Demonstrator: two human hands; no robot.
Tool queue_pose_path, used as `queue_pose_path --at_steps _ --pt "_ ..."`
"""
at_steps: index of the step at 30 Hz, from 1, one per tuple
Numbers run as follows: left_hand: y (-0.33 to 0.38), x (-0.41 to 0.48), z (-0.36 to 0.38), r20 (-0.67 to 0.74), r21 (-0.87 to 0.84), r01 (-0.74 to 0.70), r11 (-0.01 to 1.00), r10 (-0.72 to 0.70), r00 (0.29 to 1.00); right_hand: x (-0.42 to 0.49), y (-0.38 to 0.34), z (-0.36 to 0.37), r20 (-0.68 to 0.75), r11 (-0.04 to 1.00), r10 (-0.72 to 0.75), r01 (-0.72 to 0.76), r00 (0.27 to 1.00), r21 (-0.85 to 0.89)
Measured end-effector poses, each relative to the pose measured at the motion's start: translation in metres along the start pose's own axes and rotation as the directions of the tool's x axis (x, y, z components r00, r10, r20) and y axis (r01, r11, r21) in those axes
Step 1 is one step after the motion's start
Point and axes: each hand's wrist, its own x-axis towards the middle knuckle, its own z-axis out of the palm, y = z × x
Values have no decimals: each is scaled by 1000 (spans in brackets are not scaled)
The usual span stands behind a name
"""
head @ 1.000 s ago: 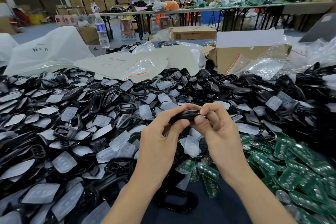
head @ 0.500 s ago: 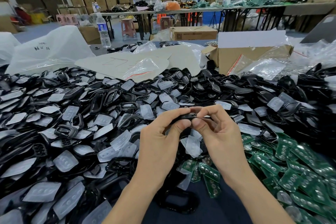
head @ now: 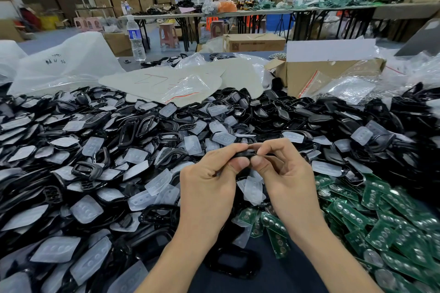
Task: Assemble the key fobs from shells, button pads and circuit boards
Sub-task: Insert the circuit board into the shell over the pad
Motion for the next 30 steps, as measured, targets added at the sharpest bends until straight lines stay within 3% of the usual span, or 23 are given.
queue_pose_path --at_steps 6,12,19,26,30 --pt "0 -1 0 -15 7 4 1000 -4 1000 -1 1 0 -3 1000 1 -1 1000 -13" --pt "2 6 -4 107 -135 182 974 -168 980 1 2 -3 0 1000 8 -8 1000 -25" --pt "-3 12 -9 200 -322 432 843 -385 901 3 -1 -8 84 999 13 -10 996 -42" --pt "-7 17 -10 310 -432 591 681 -504 807 7 -2 -10 167 999 37 -34 985 -24" --pt "-4 14 -7 264 -397 544 739 -475 839 7 0 -10 143 999 27 -21 989 -39"
